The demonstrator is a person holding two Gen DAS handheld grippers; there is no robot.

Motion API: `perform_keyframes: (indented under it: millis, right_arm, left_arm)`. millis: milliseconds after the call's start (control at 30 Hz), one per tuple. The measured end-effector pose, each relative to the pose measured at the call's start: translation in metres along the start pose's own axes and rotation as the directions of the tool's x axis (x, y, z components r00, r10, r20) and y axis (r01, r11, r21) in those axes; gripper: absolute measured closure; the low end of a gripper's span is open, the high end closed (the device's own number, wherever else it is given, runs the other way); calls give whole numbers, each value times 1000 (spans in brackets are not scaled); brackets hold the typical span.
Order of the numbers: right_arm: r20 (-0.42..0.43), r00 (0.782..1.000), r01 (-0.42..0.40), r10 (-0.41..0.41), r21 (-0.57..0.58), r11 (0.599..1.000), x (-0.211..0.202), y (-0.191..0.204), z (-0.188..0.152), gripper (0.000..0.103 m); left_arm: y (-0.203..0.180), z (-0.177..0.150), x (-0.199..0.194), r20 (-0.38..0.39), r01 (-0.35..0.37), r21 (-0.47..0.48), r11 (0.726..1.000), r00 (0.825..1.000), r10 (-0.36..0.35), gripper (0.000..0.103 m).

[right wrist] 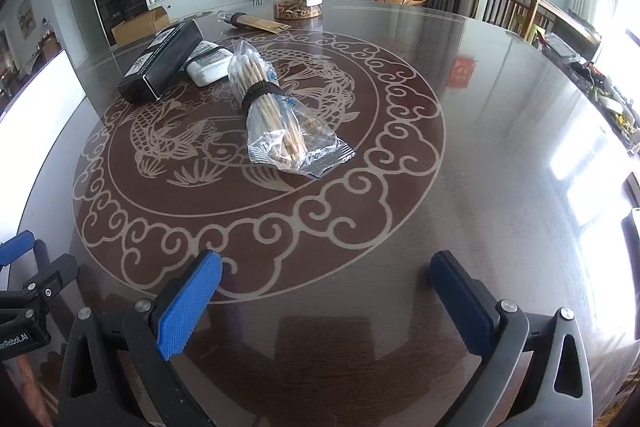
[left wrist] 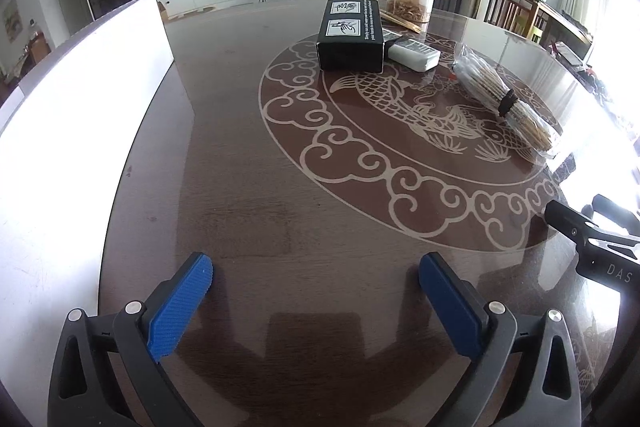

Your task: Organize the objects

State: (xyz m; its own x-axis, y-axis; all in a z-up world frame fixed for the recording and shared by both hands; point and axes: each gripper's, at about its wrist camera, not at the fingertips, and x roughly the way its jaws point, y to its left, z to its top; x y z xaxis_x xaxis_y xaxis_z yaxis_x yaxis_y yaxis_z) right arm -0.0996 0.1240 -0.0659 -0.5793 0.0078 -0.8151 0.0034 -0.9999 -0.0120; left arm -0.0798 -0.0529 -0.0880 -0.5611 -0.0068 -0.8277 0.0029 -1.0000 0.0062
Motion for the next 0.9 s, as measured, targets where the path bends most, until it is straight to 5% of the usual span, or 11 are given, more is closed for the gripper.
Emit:
perform_keyframes:
  millis: [900]
  right_arm:
    - [0, 1000, 0, 0, 1, 1000, 0, 0, 0, 0]
  left_arm:
    - [0, -1, -2, 1, -1, 1, 1000, 1000, 1, 0]
